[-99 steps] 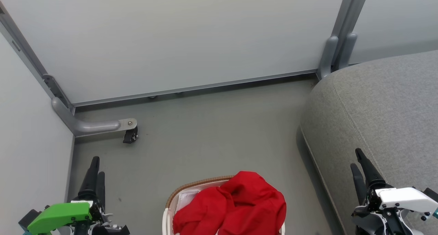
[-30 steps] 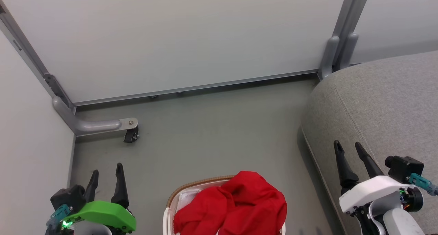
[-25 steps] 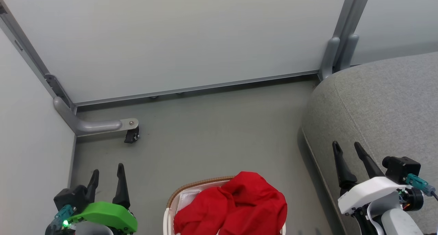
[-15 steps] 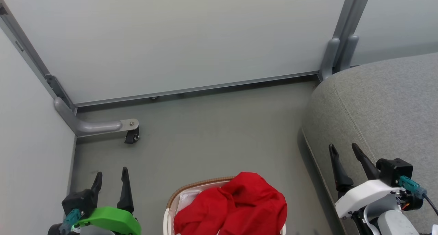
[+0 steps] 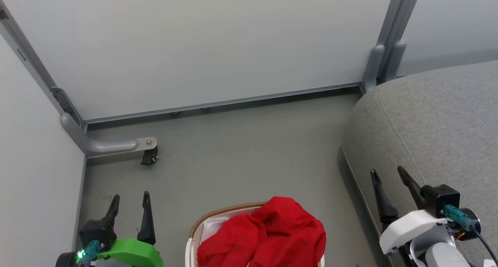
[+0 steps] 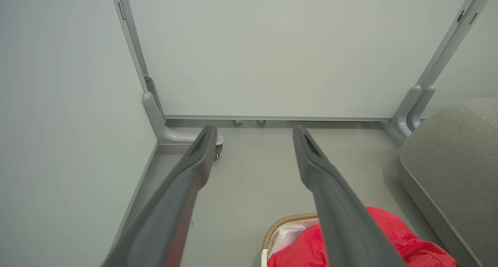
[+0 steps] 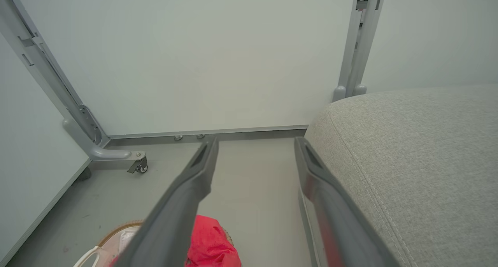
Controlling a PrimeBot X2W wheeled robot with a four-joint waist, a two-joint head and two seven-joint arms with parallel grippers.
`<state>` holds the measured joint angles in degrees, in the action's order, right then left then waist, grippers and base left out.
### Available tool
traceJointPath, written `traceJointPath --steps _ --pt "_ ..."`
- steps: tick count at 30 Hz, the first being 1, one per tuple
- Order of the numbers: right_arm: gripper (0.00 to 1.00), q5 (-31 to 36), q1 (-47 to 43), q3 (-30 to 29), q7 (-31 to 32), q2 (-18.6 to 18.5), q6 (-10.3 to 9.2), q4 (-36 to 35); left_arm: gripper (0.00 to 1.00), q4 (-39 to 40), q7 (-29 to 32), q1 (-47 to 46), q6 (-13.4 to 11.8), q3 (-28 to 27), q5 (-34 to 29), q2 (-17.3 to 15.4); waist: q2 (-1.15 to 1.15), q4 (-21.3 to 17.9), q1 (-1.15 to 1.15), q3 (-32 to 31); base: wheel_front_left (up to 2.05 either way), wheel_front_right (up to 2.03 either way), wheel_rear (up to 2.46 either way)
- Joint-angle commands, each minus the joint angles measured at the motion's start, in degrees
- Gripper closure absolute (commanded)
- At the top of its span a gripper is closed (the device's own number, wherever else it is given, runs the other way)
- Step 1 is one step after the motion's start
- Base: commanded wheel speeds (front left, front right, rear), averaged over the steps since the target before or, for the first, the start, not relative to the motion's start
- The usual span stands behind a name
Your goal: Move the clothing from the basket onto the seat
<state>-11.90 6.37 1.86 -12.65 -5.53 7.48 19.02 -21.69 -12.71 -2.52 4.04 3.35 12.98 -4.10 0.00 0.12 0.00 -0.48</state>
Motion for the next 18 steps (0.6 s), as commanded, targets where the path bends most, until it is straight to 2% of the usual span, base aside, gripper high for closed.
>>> traceJointPath --steps 1,18 --pt "0.00 1.20 -0.67 -0.08 -0.56 -0.04 0.02 0.19 0.00 -0.01 -0.46 0.76 0.39 -0.22 -1.53 0.23 0.00 -0.02 0.00 0.02 0.00 0.00 0.00" --pt "0.00 8.02 0.44 1.08 -2.31 0.38 0.02 0.95 0.00 -1.92 -2.20 1.16 2.45 1.18 -7.36 1.02 0.00 -1.77 0.00 2.24 0.00 0.00 0.00"
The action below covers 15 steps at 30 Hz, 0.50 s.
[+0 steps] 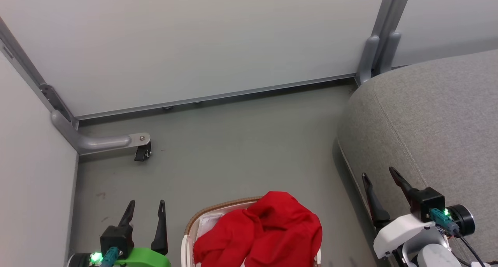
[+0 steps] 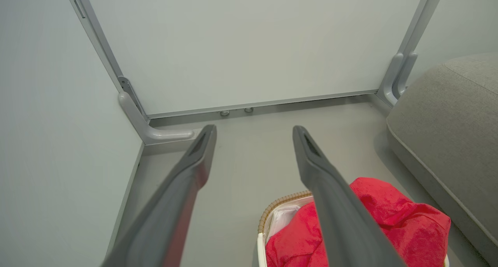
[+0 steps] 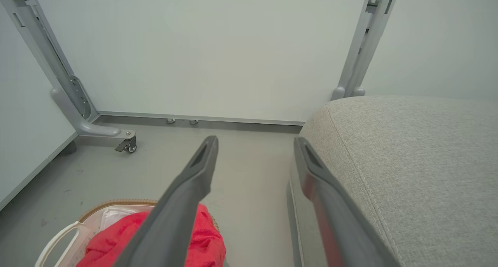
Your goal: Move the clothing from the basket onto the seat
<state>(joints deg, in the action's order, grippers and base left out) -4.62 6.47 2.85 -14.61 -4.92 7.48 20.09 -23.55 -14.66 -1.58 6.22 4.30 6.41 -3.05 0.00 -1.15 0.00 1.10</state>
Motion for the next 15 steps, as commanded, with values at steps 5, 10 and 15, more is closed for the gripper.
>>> traceJointPath --steps 5,10,15 --pt "0.00 2.17 2.13 0.13 -0.67 0.12 0.01 -0.79 0.00 -2.11 -0.58 -2.62 0.77 1.79 -0.75 0.05 0.00 -2.01 0.00 4.82 0.00 0.00 0.00" --pt "0.00 2.25 5.47 0.63 -0.65 1.12 0.00 -2.40 0.00 -4.87 -0.52 -7.43 1.27 4.26 0.44 0.06 0.00 -4.43 0.00 11.16 0.00 0.00 0.00" --pt "0.00 2.16 8.51 1.32 -0.61 1.64 0.00 -4.50 0.00 -7.53 -0.51 -11.99 1.32 7.29 1.73 -0.18 0.00 -6.72 0.00 16.75 0.00 0.00 0.00"
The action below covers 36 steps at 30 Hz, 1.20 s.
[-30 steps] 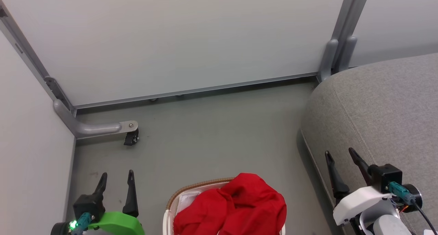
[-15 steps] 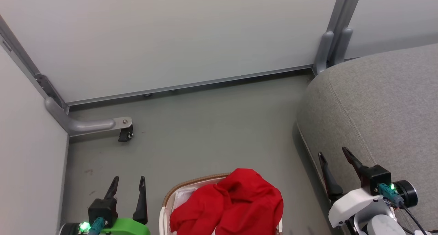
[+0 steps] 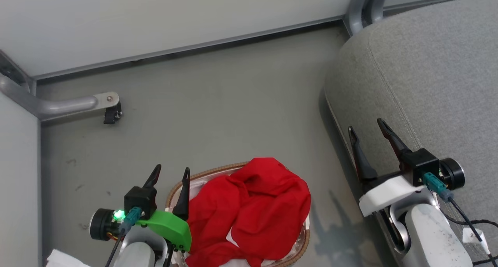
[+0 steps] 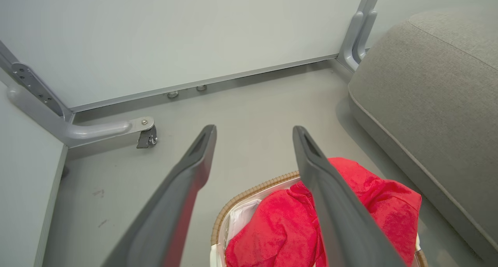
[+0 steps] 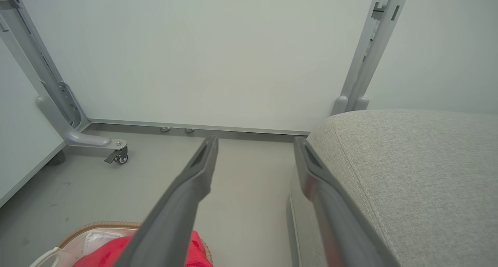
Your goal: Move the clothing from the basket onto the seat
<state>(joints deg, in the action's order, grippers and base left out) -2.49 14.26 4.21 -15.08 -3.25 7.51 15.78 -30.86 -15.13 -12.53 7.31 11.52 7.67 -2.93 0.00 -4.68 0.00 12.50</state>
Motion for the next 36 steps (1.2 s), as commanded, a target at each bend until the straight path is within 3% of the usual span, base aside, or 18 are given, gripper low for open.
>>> traceJointPath --steps 1,16,26,36 --pt "0.00 -0.19 1.48 0.32 -0.14 0.04 -0.04 -0.65 0.00 -0.91 -0.04 -1.94 0.24 0.76 1.29 -0.63 0.00 -3.79 0.00 6.67 0.00 0.00 0.00" --pt "0.00 -4.99 7.61 4.31 -0.14 0.28 -0.04 -7.01 0.00 -9.91 -0.04 -13.25 0.24 15.99 10.53 -5.32 0.00 -9.60 0.00 20.09 0.00 0.00 0.00" --pt "0.00 -6.00 9.12 5.55 -0.14 0.28 -0.04 -8.86 0.00 -15.11 -0.05 -18.94 0.24 30.01 17.11 -7.21 0.00 -11.42 0.00 27.05 0.00 0.00 0.00" --pt "0.00 -6.64 10.03 6.21 -0.13 0.28 -0.04 -10.11 0.00 -22.55 -0.04 -25.35 0.23 39.02 22.68 -8.69 0.00 -12.58 0.00 33.03 0.00 0.00 0.00"
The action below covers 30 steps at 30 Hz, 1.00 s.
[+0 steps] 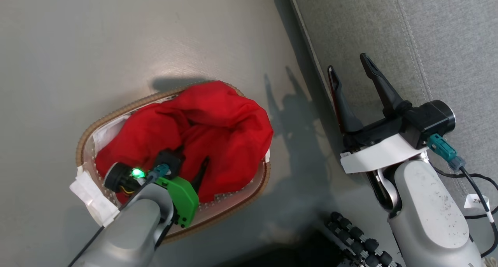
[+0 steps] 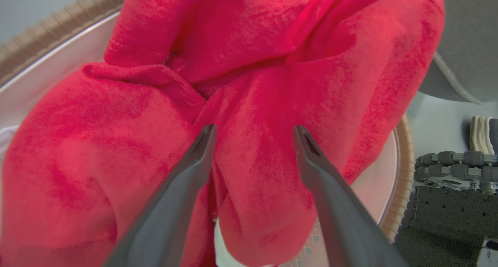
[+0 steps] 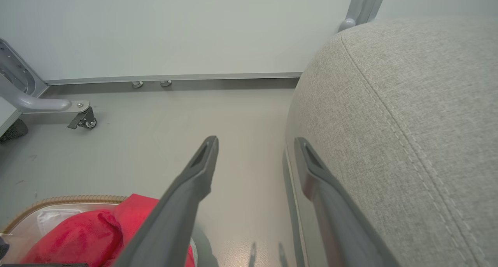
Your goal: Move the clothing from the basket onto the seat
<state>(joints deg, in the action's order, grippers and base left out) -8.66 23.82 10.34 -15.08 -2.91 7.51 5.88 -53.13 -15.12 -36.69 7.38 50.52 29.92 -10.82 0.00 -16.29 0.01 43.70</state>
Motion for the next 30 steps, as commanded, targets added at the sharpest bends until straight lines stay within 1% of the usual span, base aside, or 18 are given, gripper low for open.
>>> traceJointPath --steps 1,5,8,15,16,17,18,21,25,27,30 --pt "0.00 -0.47 0.44 0.13 -0.13 -0.06 -0.04 -0.27 0.00 -0.84 -0.06 -1.71 0.17 0.53 0.80 -0.83 0.00 -1.06 -0.01 2.22 0.00 0.00 0.00" --pt "0.00 -0.55 0.49 0.37 -0.13 -0.05 -0.04 -0.42 0.00 -2.34 -0.05 -3.38 0.17 2.67 2.54 -1.17 0.00 -1.31 -0.01 3.71 0.00 0.00 0.00" --pt "0.00 -0.88 0.51 0.55 -0.13 -0.06 -0.04 -0.44 0.00 -2.35 -0.05 -4.15 0.17 5.41 4.37 -1.39 0.00 -1.43 -0.01 4.43 0.00 0.00 0.00" --pt "0.00 -1.28 1.04 0.98 -0.13 -0.07 -0.04 -0.05 0.00 -1.23 0.13 -5.59 0.17 13.88 11.37 -2.20 0.00 -1.38 -0.01 5.23 0.00 0.00 0.00" --pt "0.00 -1.32 1.27 0.99 -0.13 -0.07 -0.04 0.01 0.18 -1.11 0.34 -5.70 0.17 15.09 12.57 -2.42 0.00 -1.33 -0.01 5.23 0.00 0.00 0.00" --pt "0.00 -1.30 1.42 0.97 -0.13 -0.07 -0.04 0.07 0.62 -0.96 0.27 -5.81 0.17 16.08 13.45 -2.50 0.00 -1.27 -0.01 5.17 0.00 0.00 0.00" --pt "0.00 -1.28 1.58 0.93 -0.13 -0.07 -0.04 0.15 1.00 -0.92 0.24 -5.91 0.17 17.12 14.64 -2.64 0.00 -1.19 -0.01 5.00 0.00 0.00 0.00" --pt "0.00 -1.19 1.48 0.75 -0.13 -0.08 -0.04 0.39 1.00 -0.80 0.16 -5.79 0.17 19.35 16.85 -2.87 0.00 -0.96 -0.01 3.81 0.00 0.00 0.00" --pt "0.00 -0.94 0.78 0.30 -0.13 -0.09 -0.04 1.02 1.00 -0.99 -0.07 -4.74 0.17 20.65 18.99 -2.57 0.00 -0.27 -0.01 0.60 0.00 0.00 0.00" --pt "0.00 -0.60 0.19 0.14 -0.13 -0.09 -0.04 1.59 1.00 -0.67 -0.05 -3.74 0.17 20.54 19.79 -2.19 0.00 0.21 -0.01 -1.55 0.00 0.00 0.00" --pt "0.00 -0.18 -0.35 -0.10 -0.13 -0.10 -0.04 2.44 1.00 0.83 -0.08 -2.25 0.17 18.48 20.45 -2.29 0.00 1.02 -0.01 -5.02 0.00 0.00 0.00"
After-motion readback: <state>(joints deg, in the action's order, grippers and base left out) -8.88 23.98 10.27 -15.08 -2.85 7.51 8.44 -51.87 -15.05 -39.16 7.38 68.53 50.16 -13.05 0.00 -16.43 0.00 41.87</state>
